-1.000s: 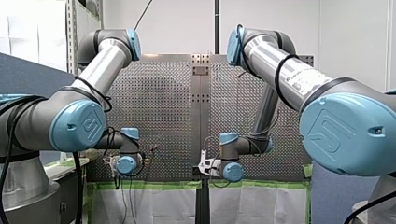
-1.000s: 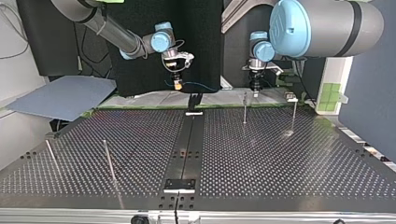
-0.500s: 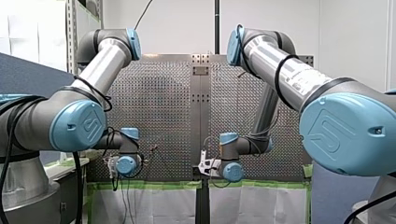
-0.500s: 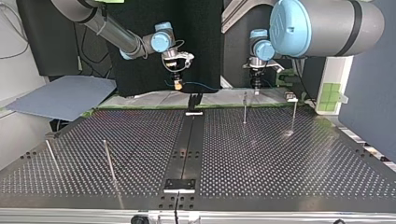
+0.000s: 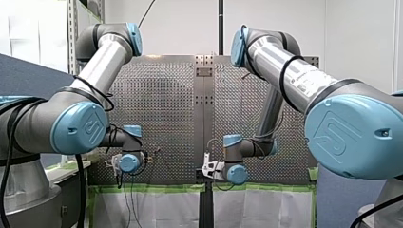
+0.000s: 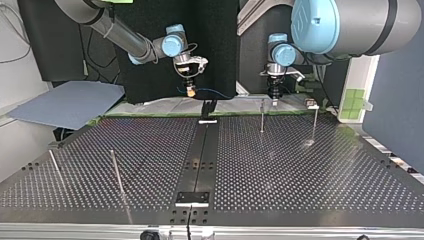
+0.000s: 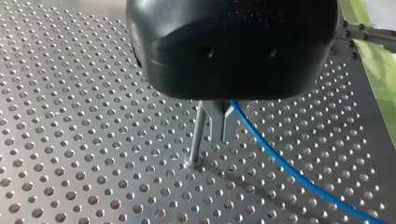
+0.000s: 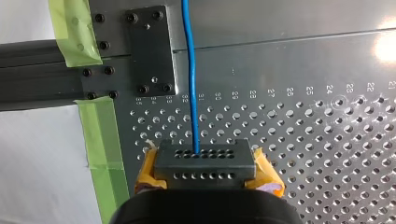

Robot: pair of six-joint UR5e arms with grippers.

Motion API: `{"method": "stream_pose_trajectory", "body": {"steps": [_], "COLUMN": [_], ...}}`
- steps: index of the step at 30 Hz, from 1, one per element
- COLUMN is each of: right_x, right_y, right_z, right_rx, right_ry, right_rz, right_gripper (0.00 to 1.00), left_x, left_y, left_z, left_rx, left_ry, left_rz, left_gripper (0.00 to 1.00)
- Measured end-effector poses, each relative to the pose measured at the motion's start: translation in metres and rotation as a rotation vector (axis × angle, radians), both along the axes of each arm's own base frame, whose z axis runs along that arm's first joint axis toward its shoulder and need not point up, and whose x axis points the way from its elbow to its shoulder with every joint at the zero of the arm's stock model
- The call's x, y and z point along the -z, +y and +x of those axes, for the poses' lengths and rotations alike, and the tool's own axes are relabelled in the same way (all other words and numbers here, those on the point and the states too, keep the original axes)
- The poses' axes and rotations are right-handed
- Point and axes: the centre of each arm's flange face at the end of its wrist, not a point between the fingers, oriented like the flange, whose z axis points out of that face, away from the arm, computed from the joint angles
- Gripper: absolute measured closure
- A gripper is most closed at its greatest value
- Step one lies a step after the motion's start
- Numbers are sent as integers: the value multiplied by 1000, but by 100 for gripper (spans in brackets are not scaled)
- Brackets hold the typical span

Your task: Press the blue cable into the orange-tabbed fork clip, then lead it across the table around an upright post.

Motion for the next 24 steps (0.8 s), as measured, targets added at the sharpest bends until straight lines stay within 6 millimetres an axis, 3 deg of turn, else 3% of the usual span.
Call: {"method": "stream_pose_trajectory", "body": {"steps": [16,24], "right_x": [3,22], "right_y": [-11,-20], "right_z": [-14,-22], "right_rx": [31,50], "right_ry": [21,48], "right_rz": [14,49], "right_gripper": [100,100], "left_x": [-1,-3], "left_y": [0,0], "left_z": [4,9], "left_rx": [27,31], "left_ry": [-20,-30], "left_rz": [-32,-40], "left_gripper": [100,100]}}
